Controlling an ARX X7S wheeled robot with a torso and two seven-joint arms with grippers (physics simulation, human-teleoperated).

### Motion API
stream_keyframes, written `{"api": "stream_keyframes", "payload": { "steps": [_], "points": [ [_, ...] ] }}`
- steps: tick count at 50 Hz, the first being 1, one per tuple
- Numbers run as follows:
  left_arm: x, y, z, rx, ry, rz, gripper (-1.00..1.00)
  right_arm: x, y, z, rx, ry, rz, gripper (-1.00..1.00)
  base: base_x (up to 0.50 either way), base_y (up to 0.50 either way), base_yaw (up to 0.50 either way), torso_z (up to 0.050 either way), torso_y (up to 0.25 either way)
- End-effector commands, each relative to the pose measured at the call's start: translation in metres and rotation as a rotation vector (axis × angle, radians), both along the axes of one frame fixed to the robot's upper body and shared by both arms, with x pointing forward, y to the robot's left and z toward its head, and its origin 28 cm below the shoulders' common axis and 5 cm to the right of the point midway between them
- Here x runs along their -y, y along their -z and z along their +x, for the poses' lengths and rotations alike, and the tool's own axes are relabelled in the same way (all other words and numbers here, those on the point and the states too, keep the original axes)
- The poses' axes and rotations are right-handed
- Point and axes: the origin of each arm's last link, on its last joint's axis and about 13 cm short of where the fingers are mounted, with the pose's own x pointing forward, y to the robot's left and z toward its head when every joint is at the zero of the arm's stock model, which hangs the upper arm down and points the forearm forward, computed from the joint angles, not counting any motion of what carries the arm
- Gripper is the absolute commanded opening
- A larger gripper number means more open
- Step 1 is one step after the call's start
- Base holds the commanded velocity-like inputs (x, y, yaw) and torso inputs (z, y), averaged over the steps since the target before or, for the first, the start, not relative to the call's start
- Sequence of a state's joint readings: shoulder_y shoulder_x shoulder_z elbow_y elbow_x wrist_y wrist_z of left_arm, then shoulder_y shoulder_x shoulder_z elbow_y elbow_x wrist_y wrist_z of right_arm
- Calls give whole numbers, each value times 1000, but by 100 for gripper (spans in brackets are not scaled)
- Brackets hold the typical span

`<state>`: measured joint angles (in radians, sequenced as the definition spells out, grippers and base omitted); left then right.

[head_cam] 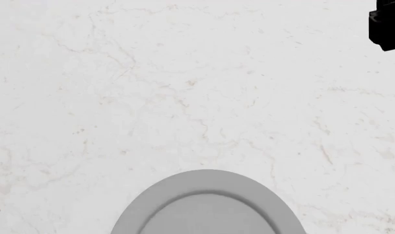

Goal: Place all breads on the cutting board.

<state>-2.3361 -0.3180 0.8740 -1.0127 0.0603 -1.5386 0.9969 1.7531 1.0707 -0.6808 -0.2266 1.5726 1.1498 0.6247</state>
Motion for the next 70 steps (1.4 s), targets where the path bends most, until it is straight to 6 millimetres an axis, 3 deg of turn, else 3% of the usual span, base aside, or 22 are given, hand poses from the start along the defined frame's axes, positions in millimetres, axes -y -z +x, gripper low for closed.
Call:
{"api": "stream_keyframes", "payload": {
  "steps": [1,39,49,70],
  "points": [
    [-13,5,1,29,-137,-75,-100,-2,3,2,-8,-7,1,100,0,0,0,0,0],
    [-21,65,49,-41,-229,-227,-100,-7,12,11,-30,-25,-2,100,0,6,-1,0,0],
    [-16,70,50,-158,-197,-140,-100,-7,11,11,-31,-26,-2,100,0,7,-1,0,0],
    [-18,89,56,-234,-212,-119,-100,-5,16,11,-34,-24,8,100,0,7,-1,0,0]
  ]
}}
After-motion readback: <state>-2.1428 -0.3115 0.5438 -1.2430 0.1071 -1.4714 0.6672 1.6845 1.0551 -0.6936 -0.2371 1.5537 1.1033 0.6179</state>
